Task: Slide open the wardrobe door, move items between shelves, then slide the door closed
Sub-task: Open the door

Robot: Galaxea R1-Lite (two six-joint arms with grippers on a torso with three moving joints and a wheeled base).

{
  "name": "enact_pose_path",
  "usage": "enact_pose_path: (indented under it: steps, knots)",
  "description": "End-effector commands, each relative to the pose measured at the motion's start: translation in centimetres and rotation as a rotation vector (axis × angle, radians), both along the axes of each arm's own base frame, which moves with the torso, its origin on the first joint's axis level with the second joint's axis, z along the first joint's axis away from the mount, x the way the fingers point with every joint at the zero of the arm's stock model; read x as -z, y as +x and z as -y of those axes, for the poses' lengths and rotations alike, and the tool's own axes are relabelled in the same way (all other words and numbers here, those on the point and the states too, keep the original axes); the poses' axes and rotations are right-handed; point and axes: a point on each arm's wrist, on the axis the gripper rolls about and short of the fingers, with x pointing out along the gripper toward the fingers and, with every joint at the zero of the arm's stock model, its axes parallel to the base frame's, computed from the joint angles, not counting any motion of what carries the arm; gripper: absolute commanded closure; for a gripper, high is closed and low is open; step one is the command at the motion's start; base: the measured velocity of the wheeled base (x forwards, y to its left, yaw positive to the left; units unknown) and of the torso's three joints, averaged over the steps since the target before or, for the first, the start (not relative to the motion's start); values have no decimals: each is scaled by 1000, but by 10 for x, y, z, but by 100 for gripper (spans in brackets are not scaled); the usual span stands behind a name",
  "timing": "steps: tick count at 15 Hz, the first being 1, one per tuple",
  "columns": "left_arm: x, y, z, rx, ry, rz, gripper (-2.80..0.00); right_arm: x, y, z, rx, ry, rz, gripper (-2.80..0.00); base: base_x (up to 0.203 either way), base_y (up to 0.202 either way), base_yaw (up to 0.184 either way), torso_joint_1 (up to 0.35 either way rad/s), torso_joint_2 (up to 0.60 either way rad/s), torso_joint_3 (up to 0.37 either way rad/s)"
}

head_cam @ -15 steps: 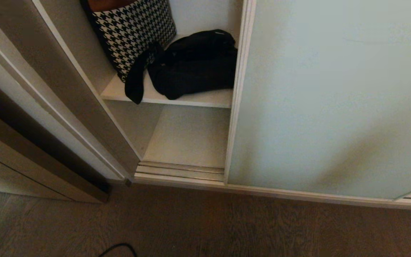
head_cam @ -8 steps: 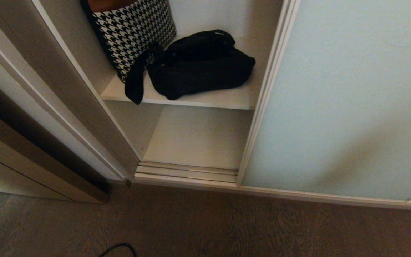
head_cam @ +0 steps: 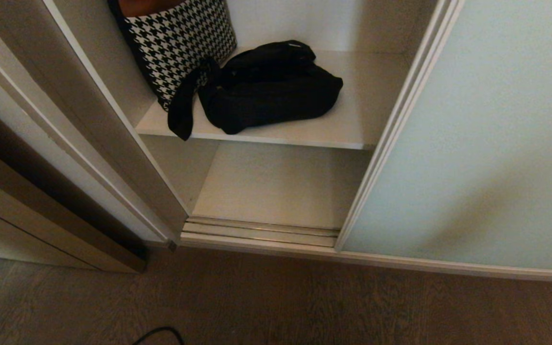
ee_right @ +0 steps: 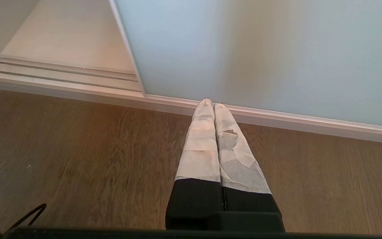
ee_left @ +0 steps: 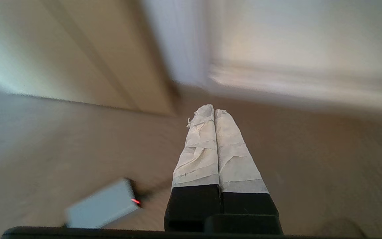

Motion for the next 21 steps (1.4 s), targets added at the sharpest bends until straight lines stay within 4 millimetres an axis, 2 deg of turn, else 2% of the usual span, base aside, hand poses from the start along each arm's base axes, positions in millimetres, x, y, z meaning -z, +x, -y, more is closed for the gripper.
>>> enact_pose_path:
  steps: [1, 3, 7, 9, 11, 12, 13, 15, 17, 19, 21]
  knots:
    - [4, -2, 2, 88, -11, 11, 0, 0, 0, 0, 0, 0, -1, 0, 0, 0, 0, 0, 0, 0]
    - [13, 1, 3, 126, -47, -9, 0, 0, 0, 0, 0, 0, 0, 0, 0, 0, 0, 0, 0, 0]
    - [10, 2, 3, 126, -48, 19, 0, 0, 0, 0, 0, 0, 1, 0, 0, 0, 0, 0, 0, 0]
    - [-15, -7, 3, 127, -35, 107, 0, 0, 0, 0, 0, 0, 1, 0, 0, 0, 0, 0, 0, 0]
    - [-58, -21, 3, 131, -29, 203, 0, 0, 0, 0, 0, 0, -1, 0, 0, 0, 0, 0, 0, 0]
    - [-80, -24, 3, 132, -36, 211, 0, 0, 0, 0, 0, 0, -1, 0, 0, 0, 0, 0, 0, 0]
    - [-100, -17, 3, 133, -60, 181, 0, 0, 0, 0, 0, 0, 1, 0, 0, 0, 0, 0, 0, 0]
    - [-141, 6, 3, 130, -127, 119, 0, 0, 0, 0, 0, 0, 1, 0, 0, 0, 0, 0, 0, 0]
    - [-181, 44, 3, 120, -189, 56, 0, 0, 0, 0, 0, 0, 1, 0, 0, 0, 0, 0, 0, 0]
    - [-224, 92, 3, 112, -265, 25, 0, 0, 0, 0, 0, 0, 0, 0, 0, 0, 0, 0, 0, 0]
    - [-253, 146, 3, 95, -340, -7, 0, 0, 0, 0, 0, 0, -1, 0, 0, 0, 0, 0, 0, 0]
